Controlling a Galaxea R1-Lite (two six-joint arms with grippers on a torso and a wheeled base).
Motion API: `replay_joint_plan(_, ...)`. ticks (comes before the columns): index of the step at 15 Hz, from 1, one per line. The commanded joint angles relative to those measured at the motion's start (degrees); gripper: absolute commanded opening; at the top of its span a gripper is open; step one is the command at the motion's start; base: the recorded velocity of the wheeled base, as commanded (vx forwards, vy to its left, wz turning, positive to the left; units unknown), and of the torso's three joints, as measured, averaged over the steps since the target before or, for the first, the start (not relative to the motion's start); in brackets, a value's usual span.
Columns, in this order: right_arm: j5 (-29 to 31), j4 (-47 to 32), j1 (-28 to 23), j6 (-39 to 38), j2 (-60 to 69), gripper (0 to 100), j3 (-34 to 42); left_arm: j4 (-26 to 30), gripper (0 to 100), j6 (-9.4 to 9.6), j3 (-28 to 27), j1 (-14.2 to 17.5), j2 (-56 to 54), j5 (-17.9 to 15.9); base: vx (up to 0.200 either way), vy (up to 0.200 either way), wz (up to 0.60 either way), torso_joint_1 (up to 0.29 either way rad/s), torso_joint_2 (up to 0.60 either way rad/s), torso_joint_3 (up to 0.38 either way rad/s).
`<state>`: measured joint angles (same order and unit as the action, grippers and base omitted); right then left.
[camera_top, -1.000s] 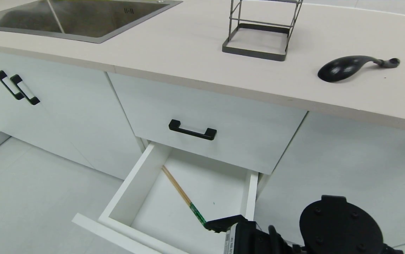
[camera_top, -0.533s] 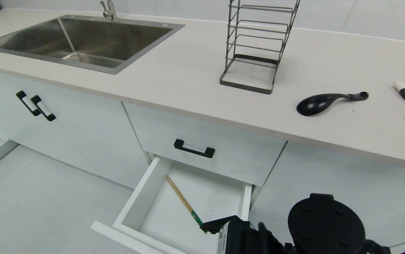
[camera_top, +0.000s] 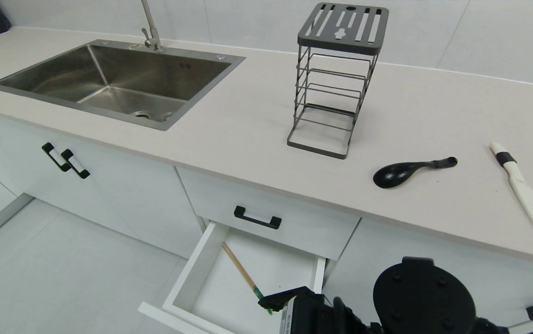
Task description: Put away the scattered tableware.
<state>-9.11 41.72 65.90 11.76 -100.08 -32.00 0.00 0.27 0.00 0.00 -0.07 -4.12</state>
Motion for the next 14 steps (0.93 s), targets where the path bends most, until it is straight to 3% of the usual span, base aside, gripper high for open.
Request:
replay_joint_plan(1,0.0,0.0,-0.2,-0.1,-0.2,100,-0.4,0.0,100,0.00,0.0,0.0,0.1,0.0,0.000,0.000,0.00,0.261,-0.50,-0.256)
replay_joint_plan(9,-1.4,-2.3,-0.8,-0.2,-1.0,100,-2.7,0.0,100,0.00,0.0,0.0,0.1,0.0,0.000,0.000,0.00,0.262,-0.52,-0.267)
replay_joint_plan(14,-6.5,-3.8,-4.6,-1.7,0.9,100,1.1,0.0,100,0.00,0.0,0.0,0.1,0.0,0.000,0.000,0.00,0.070,-0.14,-0.073)
